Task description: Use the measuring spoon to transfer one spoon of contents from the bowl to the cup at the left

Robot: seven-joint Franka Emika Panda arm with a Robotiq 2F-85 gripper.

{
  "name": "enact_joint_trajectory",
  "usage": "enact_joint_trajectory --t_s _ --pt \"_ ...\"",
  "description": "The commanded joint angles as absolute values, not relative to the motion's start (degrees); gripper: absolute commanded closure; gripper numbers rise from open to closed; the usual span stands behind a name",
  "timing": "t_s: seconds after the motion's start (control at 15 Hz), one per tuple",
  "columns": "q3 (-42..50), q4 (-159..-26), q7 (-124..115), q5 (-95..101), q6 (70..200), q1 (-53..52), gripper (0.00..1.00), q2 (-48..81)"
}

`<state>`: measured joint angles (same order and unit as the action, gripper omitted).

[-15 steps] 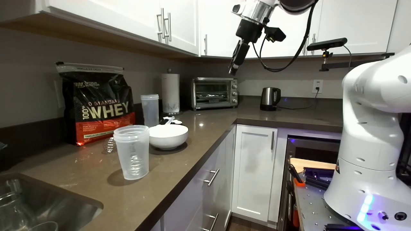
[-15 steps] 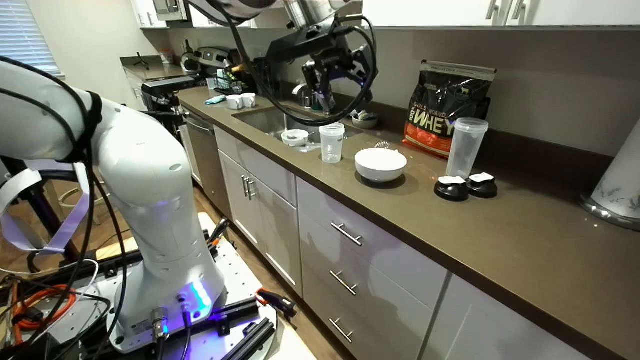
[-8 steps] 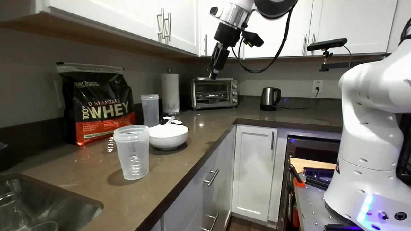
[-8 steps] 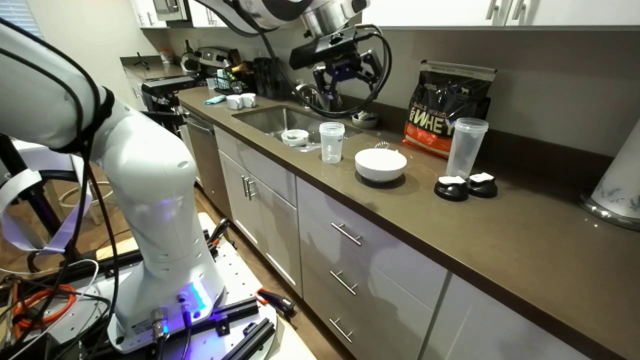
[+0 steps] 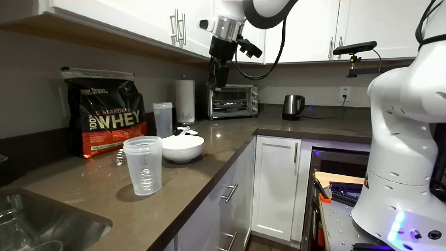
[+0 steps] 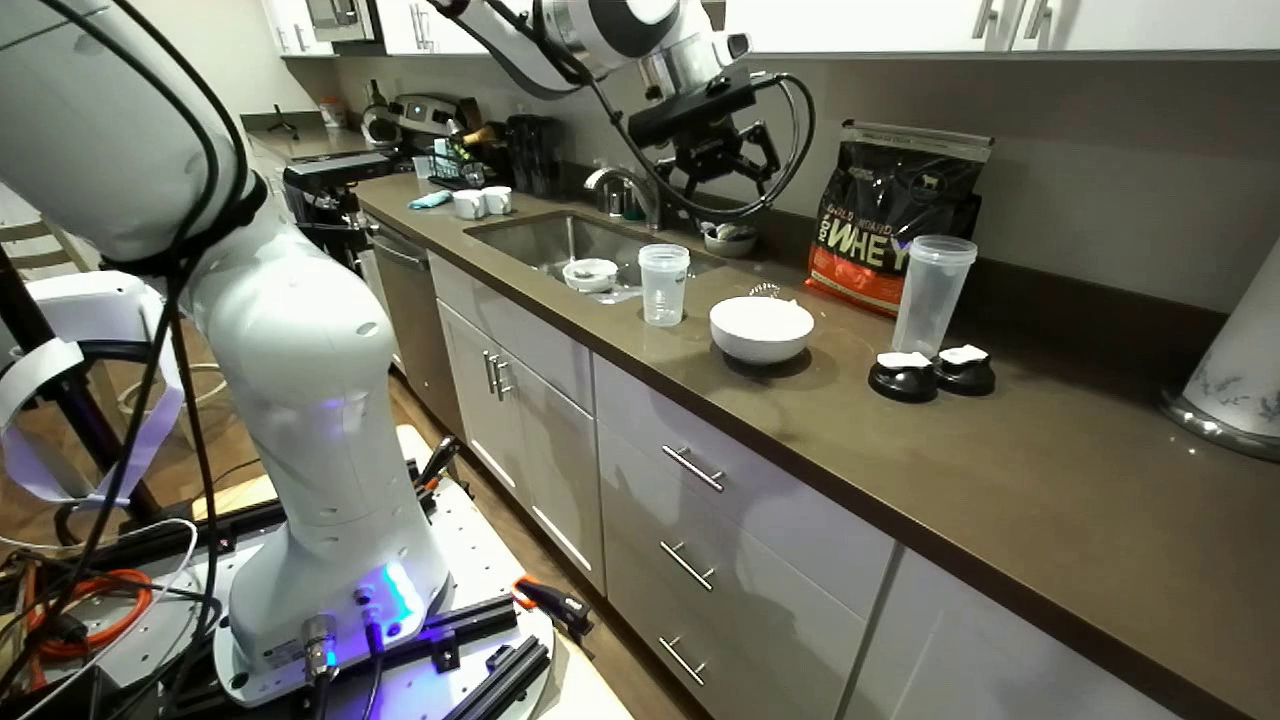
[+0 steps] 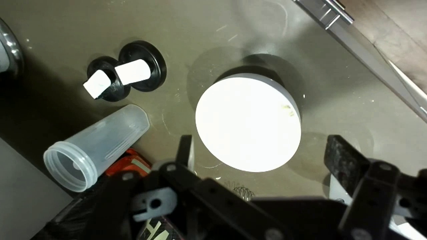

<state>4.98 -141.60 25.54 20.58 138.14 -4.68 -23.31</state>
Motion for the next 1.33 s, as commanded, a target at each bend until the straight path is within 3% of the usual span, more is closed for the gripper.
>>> enact_joint_trajectory --t_s 0.0,0.67,1.27 --pt "2.1 -136.2 27.0 25.3 138.7 -3.2 0.00 -15.9" --pt "0.7 -123.3 34.0 24.7 128.1 -3.8 0.00 -0.9" --pt "0.3 -124.5 31.4 26.3 129.6 -3.5 0.00 -1.1"
